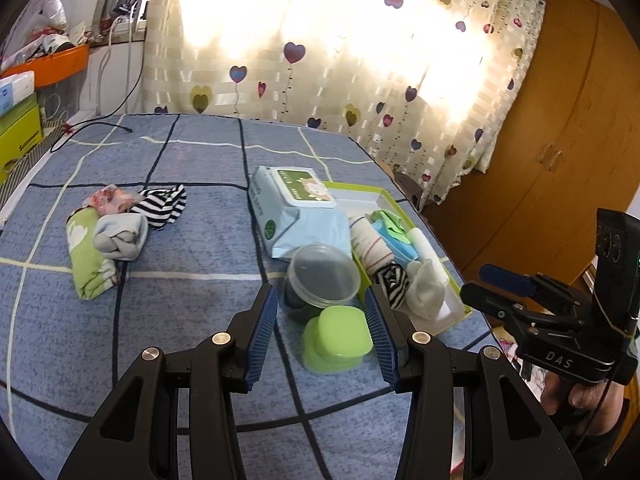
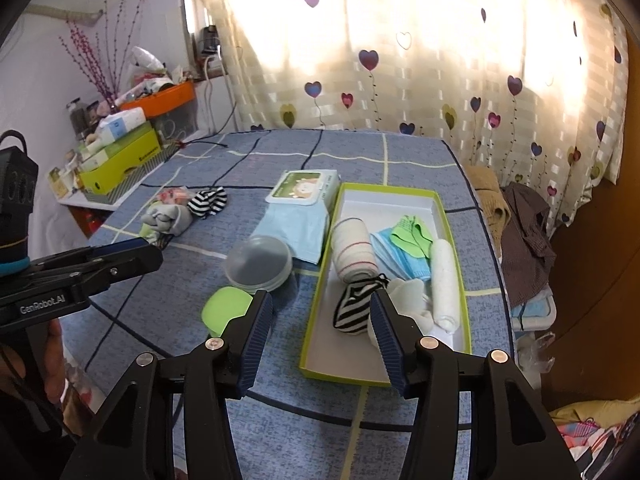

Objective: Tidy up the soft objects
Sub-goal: 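Withdraw both tools from the tray toward the remaining items, then grasp the grey-white sock with the right tool while the left tool grasps the green rabbit towel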

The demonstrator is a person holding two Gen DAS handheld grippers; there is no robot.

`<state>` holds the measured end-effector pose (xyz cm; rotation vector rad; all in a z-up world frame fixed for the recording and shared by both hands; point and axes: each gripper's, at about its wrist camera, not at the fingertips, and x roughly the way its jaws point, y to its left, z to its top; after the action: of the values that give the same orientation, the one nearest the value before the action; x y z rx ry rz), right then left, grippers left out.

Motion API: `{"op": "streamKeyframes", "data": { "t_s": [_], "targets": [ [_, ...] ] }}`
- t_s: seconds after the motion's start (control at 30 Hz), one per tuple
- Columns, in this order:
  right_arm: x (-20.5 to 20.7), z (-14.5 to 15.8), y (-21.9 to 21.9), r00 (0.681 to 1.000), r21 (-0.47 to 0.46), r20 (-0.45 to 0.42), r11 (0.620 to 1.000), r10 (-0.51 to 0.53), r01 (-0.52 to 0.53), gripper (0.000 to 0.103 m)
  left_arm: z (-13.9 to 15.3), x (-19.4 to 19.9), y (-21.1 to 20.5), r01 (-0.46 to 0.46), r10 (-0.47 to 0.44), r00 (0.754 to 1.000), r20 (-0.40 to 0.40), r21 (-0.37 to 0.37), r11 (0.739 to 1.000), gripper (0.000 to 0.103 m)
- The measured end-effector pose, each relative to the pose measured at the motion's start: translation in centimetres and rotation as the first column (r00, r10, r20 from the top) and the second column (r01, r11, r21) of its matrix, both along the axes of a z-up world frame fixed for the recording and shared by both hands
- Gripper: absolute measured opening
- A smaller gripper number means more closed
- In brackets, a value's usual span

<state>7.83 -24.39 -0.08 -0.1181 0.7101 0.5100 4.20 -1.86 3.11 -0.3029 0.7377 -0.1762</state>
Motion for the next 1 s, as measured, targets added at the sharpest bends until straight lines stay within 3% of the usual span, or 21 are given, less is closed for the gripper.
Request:
{"op": "streamKeyframes", "data": {
  "t_s": [0.53, 1.0],
  "targets": [
    [0.8, 0.6, 4.4, 0.996, -0.012, -0.001, 0.996, 0.088, -0.088, 0.051, -1.5, -0.2, 5.2, -0.111, 0.111, 0.993, -0.034, -0.016, 0.994, 0.047],
    [2.5, 0.7, 10.5, 0.978, -0.041, -0.009, 0.977, 0.210, -0.210, 0.051, -2.8, -0.4, 12.3, -0.279, 0.276, 0.959, -0.061, -0.042, 0.959, 0.047]
  ]
}}
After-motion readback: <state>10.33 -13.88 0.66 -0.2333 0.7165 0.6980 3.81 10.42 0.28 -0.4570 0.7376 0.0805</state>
